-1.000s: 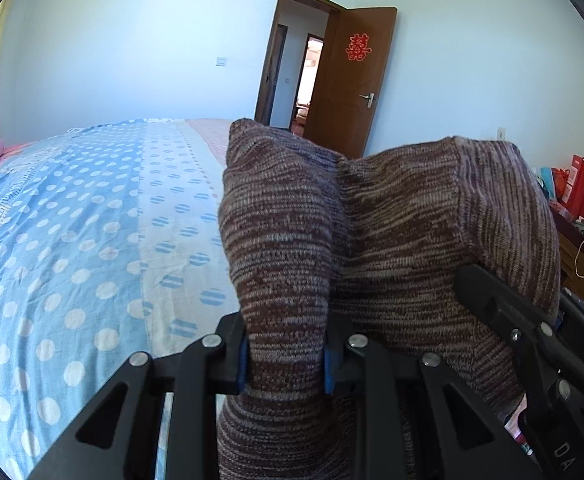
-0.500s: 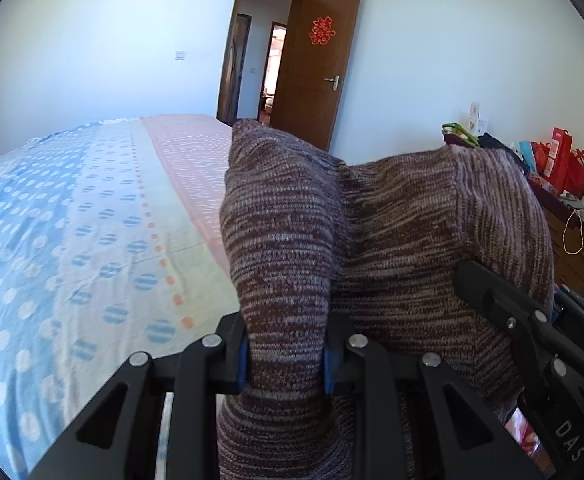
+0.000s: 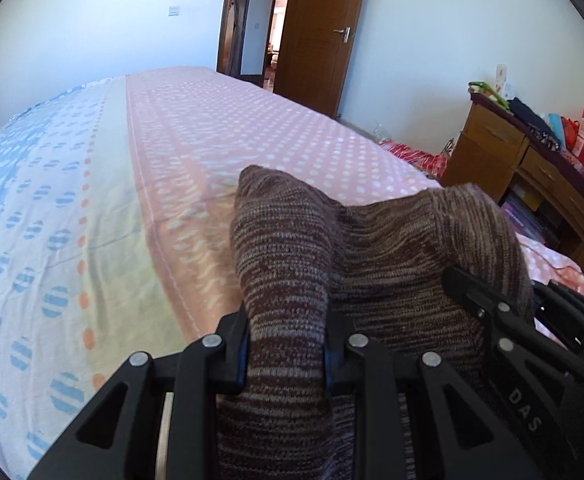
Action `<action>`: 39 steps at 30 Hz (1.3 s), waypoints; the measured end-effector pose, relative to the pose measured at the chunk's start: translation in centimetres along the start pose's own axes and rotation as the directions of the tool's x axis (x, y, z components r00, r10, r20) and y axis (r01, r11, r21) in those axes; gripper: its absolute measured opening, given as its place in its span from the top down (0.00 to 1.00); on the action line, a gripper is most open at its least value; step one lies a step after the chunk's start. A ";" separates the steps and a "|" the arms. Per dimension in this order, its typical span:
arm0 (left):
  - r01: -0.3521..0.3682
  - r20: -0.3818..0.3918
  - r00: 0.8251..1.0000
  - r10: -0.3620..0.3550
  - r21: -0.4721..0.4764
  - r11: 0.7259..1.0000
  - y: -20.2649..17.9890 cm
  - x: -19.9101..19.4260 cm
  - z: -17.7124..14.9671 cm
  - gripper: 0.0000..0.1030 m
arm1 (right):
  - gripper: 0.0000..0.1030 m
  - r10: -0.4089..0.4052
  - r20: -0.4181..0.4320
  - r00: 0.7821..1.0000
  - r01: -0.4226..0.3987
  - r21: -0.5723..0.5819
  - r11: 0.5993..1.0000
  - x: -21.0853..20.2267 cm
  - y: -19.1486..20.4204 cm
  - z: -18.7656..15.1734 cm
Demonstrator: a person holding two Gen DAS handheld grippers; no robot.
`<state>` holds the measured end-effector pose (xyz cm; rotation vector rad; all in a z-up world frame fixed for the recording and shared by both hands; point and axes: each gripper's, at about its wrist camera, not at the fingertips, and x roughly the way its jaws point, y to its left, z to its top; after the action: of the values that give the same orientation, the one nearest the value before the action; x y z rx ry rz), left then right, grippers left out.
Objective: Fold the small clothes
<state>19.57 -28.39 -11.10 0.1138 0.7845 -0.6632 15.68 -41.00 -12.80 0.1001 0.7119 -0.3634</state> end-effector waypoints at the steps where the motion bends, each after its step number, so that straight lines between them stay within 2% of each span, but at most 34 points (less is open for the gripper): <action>1: 0.000 -0.004 1.000 0.000 -0.002 1.000 0.0 0.1 -0.2 0.68 | 0.78 0.020 -0.016 1.000 -0.020 0.026 0.999 0.3 -0.4 0.1; 2: 0.000 -0.008 1.000 0.000 -0.008 1.000 0.0 0.3 -0.2 0.66 | 0.78 0.033 -0.034 0.999 -0.032 0.039 0.999 0.6 -0.7 0.2; 4: 0.005 -0.032 0.999 -0.006 -0.026 1.000 0.5 0.5 -0.2 0.50 | 0.74 0.041 -0.082 0.996 -0.036 0.068 0.997 1.3 -1.4 0.1; 5: 0.010 -0.053 0.999 -0.012 -0.038 0.999 0.9 0.7 -0.3 0.46 | 0.67 0.055 -0.088 0.995 -0.047 0.088 0.995 1.4 -1.9 -0.1; 6: 0.020 -0.067 0.997 -0.023 -0.049 0.999 1.3 0.6 -0.3 0.40 | 0.55 0.069 -0.086 0.994 -0.059 0.111 0.992 1.3 -2.5 -0.2; 7: 0.031 -0.079 0.996 -0.036 -0.061 0.998 1.4 0.8 -0.2 0.35 | 0.49 0.067 -0.084 0.994 -0.056 0.132 0.990 0.8 -3.1 -0.4; 8: 0.048 -0.094 0.994 -0.055 -0.075 0.996 2.1 0.6 -0.3 0.33 | 0.44 0.062 -0.082 0.995 -0.049 0.153 0.987 0.2 -3.8 -0.8; 10: 0.077 -0.106 0.991 -0.087 -0.090 0.993 3.1 -0.4 -0.7 0.32 | 0.44 0.091 -0.060 0.994 -0.076 0.219 0.973 -1.6 -5.4 -1.7; 14: 0.176 -0.105 0.977 -0.186 -0.103 0.979 4.9 -2.8 -2.4 0.32 | 0.40 0.237 -0.064 0.969 -0.198 0.366 0.909 -5.3 -7.5 -5.4; 16: 0.233 -0.116 0.962 -0.249 -0.133 0.963 5.5 -3.6 -3.4 0.25 | 0.40 0.258 -0.086 0.962 -0.213 0.350 0.912 -6.7 -6.9 -7.2; 18: 0.276 -0.128 0.946 -0.296 -0.157 0.948 5.9 -4.3 -4.7 0.25 | 0.40 0.258 -0.103 0.961 -0.217 0.297 0.930 -8.2 -5.6 -8.9; 20: 0.291 -0.149 0.938 -0.314 -0.161 0.943 5.8 -4.7 -5.9 0.25 | 0.40 0.218 -0.119 0.969 -0.190 0.214 0.958 -9.4 -4.0 -9.9; 22: 0.279 -0.141 0.945 -0.295 -0.124 0.952 5.3 -5.5 -6.9 0.25 | 0.40 0.165 -0.134 0.977 -0.148 0.128 0.981 -10.3 -2.4 -10.6; 26: 0.268 -0.154 0.948 -0.278 -0.082 0.960 4.2 -6.1 -7.4 0.27 | 0.40 0.127 -0.169 0.977 -0.122 0.041 0.992 -11.3 0.1 -11.9; 28: 0.248 -0.163 0.954 -0.254 -0.055 0.967 3.8 -6.4 -7.5 0.33 | 0.40 0.126 -0.175 0.976 -0.123 0.026 0.992 -11.9 0.8 -12.5; 30: 0.218 -0.168 0.961 -0.221 -0.035 0.975 3.6 -6.4 -7.5 0.38 | 0.42 0.148 -0.171 0.974 -0.145 0.033 0.989 -12.5 1.4 -12.9; 31: 0.207 -0.169 0.963 -0.210 -0.030 0.978 3.3 -5.9 -7.3 0.40 | 0.43 0.133 -0.169 0.977 -0.131 0.020 0.991 -12.3 1.7 -12.9; 32: 0.196 -0.169 0.966 -0.197 -0.026 0.980 3.2 -5.9 -7.3 0.42 | 0.54 0.115 -0.162 0.980 -0.116 0.007 0.993 -12.4 2.0 -12.9; 33: 0.184 -0.168 0.968 -0.185 -0.022 0.983 3.1 -5.9 -7.4 0.47 | 0.83 0.116 -0.160 0.980 -0.116 0.007 0.993 -12.0 2.1 -12.8; 34: 0.176 -0.168 0.970 -0.176 -0.017 0.984 3.1 -5.9 -7.4 0.51 | 0.88 0.157 -0.197 0.968 -0.151 0.046 0.987 -11.4 2.1 -12.9; 35: 0.169 -0.167 0.971 -0.169 -0.013 0.985 3.0 -5.9 -7.5 0.54 | 0.88 0.199 -0.231 0.952 -0.178 0.108 0.978 -10.6 1.8 -13.1; 37: 0.169 -0.167 0.971 -0.170 -0.019 0.985 3.1 -5.9 -7.6 0.62 | 0.88 0.223 -0.233 0.947 -0.194 0.141 0.971 -9.8 1.5 -13.0; 39: 0.176 -0.172 0.969 -0.179 -0.031 0.984 3.2 -6.0 -7.7 0.67 | 0.89 0.250 -0.218 0.943 -0.212 0.187 0.959 -10.2 0.9 -12.7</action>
<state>13.65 -20.23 -12.91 0.0885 0.9766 -0.8242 1.05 -34.47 -15.74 0.3836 0.8993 -0.1826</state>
